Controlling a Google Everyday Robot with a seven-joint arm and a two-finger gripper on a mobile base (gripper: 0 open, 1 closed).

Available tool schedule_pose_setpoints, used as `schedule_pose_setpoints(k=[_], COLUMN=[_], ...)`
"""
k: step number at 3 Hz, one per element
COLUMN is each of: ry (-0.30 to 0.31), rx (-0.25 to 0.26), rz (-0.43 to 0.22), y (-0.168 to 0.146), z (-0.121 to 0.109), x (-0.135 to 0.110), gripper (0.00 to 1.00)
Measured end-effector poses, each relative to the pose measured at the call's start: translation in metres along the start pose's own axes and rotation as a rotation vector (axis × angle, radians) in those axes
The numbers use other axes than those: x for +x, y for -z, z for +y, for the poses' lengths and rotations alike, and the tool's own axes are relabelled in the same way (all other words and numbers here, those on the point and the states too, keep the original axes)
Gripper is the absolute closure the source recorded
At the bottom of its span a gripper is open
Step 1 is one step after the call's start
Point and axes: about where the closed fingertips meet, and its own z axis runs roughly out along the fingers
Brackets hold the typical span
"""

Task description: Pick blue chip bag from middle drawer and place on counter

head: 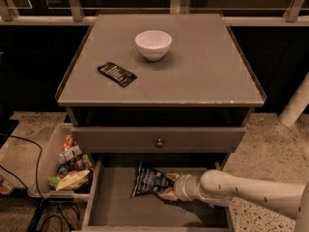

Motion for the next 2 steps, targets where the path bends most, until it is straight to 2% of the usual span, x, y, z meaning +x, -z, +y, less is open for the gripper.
schedule_pose_setpoints(k=[1, 2], ry=[0.000, -0.006], rx=[-0.004, -0.016], rz=[-0.003, -0.025], y=[0.003, 0.025], z=[0.000, -0.006], x=[0.000, 0.000], gripper=[0.88, 1.00])
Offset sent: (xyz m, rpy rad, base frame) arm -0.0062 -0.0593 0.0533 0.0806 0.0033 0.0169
